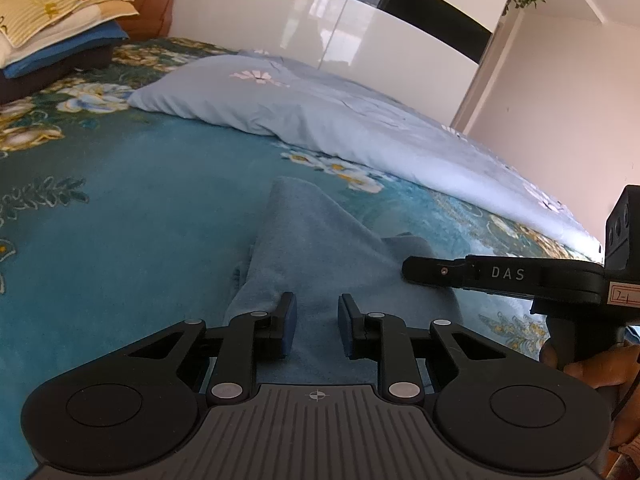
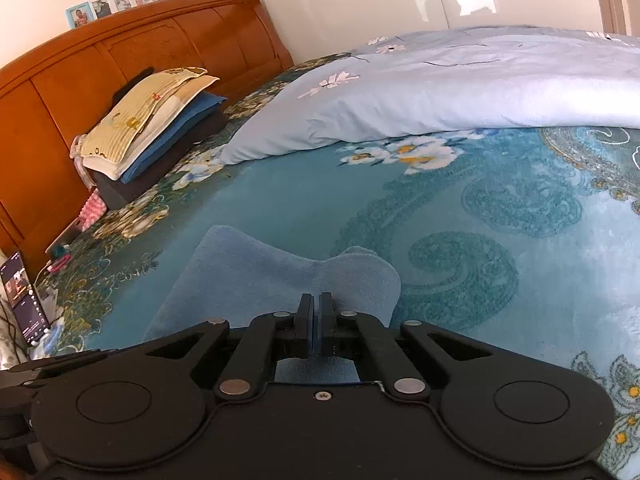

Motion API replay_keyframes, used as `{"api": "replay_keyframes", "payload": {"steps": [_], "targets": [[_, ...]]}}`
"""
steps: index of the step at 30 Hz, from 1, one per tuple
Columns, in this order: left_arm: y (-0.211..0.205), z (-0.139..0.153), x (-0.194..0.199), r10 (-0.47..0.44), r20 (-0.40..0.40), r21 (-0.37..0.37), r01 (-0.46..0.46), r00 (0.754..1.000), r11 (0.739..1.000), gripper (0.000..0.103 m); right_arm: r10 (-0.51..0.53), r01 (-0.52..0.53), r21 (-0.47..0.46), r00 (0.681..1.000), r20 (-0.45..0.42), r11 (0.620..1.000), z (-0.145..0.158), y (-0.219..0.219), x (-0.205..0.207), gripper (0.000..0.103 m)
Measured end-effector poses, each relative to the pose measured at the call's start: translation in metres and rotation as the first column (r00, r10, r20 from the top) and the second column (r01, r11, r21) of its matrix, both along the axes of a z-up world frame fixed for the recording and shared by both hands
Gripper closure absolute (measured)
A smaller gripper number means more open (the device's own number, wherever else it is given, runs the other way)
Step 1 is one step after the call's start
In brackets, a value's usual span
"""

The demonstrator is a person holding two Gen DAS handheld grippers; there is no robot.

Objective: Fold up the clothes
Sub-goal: 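Lay the edge down on the sweatpants and open the right gripper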

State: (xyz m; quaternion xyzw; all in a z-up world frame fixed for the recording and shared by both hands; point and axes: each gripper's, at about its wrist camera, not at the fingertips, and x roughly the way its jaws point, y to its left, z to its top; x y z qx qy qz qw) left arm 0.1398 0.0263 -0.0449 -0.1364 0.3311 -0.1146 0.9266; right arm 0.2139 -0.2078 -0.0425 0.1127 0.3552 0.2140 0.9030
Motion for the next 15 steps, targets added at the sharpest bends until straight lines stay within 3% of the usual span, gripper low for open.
{"api": "replay_keyframes", "payload": {"steps": [15], "targets": [[-0.0012, -0.0014, 0.0007, -0.001, -0.004, 0.007, 0.001, 1.000, 1.000, 0.083, -0.007, 0.007, -0.008, 1.000, -0.014, 1.000, -0.0034, 0.0025, -0.0003, 0.103]]}}
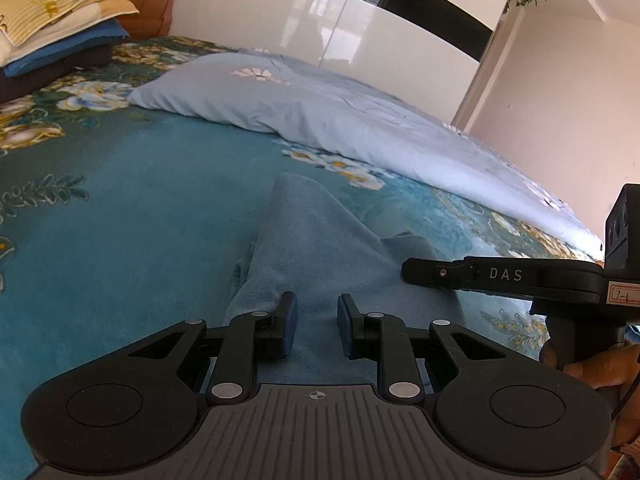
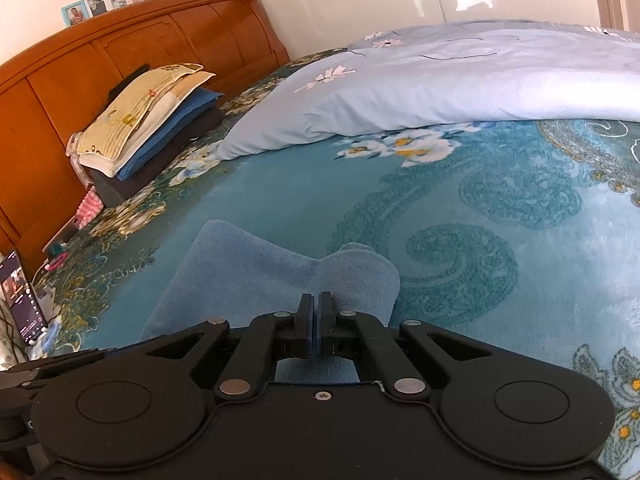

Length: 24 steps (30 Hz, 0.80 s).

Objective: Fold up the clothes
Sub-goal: 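Lay the edge down on the sweatpants and open the right gripper, then open both grippers wide and position them around the folded sweatpants bundle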

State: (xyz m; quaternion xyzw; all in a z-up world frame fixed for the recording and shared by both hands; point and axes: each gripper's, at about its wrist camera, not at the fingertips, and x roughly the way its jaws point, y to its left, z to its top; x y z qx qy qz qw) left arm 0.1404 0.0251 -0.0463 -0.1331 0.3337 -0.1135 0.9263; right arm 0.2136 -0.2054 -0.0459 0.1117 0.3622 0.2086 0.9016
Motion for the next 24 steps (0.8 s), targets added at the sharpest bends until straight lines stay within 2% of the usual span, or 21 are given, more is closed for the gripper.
{"api": "replay_keyframes", "payload": {"steps": [8, 11, 13, 18, 24], "targets": [[0.001, 0.001, 0.000, 0.001, -0.003, -0.011, -0.001, 1.000, 1.000, 0.083, -0.006, 0.006, -0.003, 1.000, -0.008, 1.000, 0.002, 0.002, -0.001, 0.103], [0.000, 0.003, -0.002, -0.002, -0.001, -0.016, 0.002, 1.000, 1.000, 0.081, -0.008, 0.008, -0.001, 1.000, -0.011, 1.000, 0.004, 0.003, -0.003, 0.098], [-0.001, 0.006, -0.003, -0.003, 0.003, -0.021, 0.003, 1.000, 1.000, 0.076, 0.000, 0.000, -0.003, 1.000, -0.011, 1.000, 0.007, 0.006, -0.004, 0.086], [-0.004, 0.015, -0.012, -0.001, 0.025, -0.008, 0.001, 1.000, 1.000, 0.066, 0.031, -0.029, -0.073, 0.999, 0.022, 0.997, 0.017, 0.021, -0.013, 0.071], [-0.001, 0.025, -0.021, 0.013, 0.049, -0.020, -0.012, 0.999, 1.000, 0.055, 0.025, -0.023, -0.059, 0.999, 0.034, 0.998, 0.027, 0.020, -0.024, 0.055]]}}
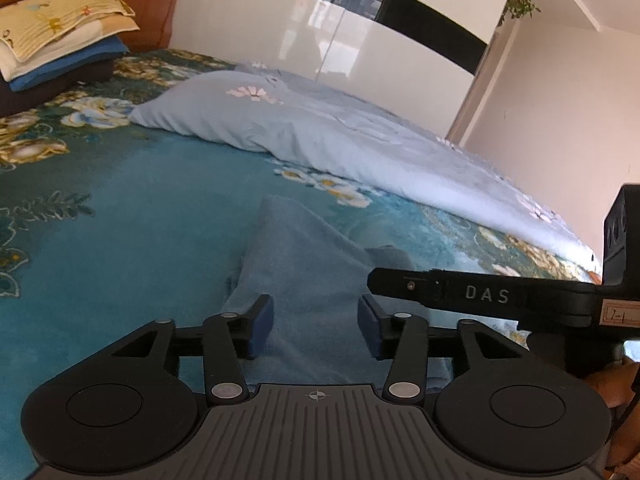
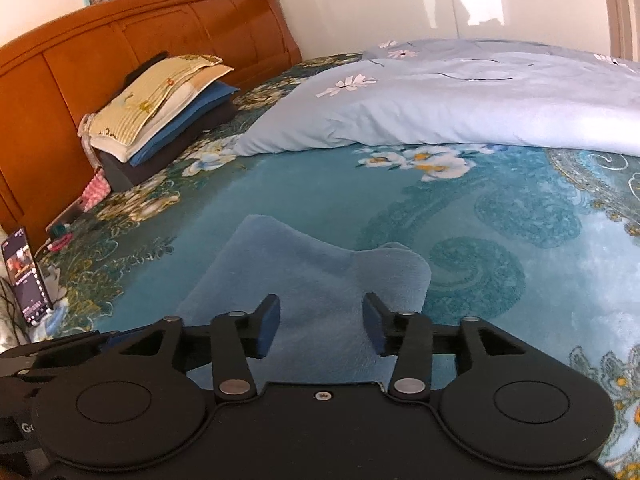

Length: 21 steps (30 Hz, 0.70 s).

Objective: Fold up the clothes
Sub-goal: 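Open both grippers wide and position them around the folded sweatpants bundle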

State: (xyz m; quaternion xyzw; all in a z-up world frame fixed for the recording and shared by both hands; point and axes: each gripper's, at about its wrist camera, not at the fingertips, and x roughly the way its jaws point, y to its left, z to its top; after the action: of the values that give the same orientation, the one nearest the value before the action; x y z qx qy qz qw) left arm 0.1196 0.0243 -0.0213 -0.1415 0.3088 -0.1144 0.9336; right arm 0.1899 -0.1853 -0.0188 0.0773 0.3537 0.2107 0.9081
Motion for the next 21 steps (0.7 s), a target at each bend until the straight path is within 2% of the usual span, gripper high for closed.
{"api": "replay_keyframes", "payload": {"steps": [6, 13, 14, 16, 20, 21], "targets": [[0.003, 0.010, -0.007, 0.018, 0.026, -0.009, -0.018, 0.999, 1.000, 0.041, -0.011, 0.011, 0.026, 1.000, 0.003, 1.000, 0.008, -0.007, -0.012, 0.043], [0.005, 0.018, -0.015, 0.040, 0.046, -0.017, -0.040, 0.998, 0.999, 0.029, -0.025, 0.024, 0.054, 1.000, 0.007, 0.998, 0.015, -0.015, -0.028, 0.031], [0.006, 0.019, -0.016, 0.044, 0.047, -0.020, -0.044, 0.998, 0.999, 0.024, -0.027, 0.026, 0.053, 1.000, 0.008, 0.998, 0.015, -0.016, -0.031, 0.030], [0.008, 0.020, -0.018, 0.053, 0.051, -0.026, -0.052, 0.997, 0.998, 0.022, -0.033, 0.032, 0.054, 0.999, 0.012, 0.998, 0.017, -0.018, -0.034, 0.023], [0.011, 0.020, -0.021, 0.070, 0.049, -0.031, -0.069, 0.996, 0.997, 0.019, -0.039, 0.039, 0.057, 0.999, 0.015, 0.998, 0.020, -0.021, -0.040, 0.017], [0.012, 0.020, -0.022, 0.074, 0.047, -0.034, -0.073, 0.996, 0.997, 0.019, -0.041, 0.040, 0.055, 0.999, 0.018, 0.998, 0.021, -0.022, -0.042, 0.012]]}}
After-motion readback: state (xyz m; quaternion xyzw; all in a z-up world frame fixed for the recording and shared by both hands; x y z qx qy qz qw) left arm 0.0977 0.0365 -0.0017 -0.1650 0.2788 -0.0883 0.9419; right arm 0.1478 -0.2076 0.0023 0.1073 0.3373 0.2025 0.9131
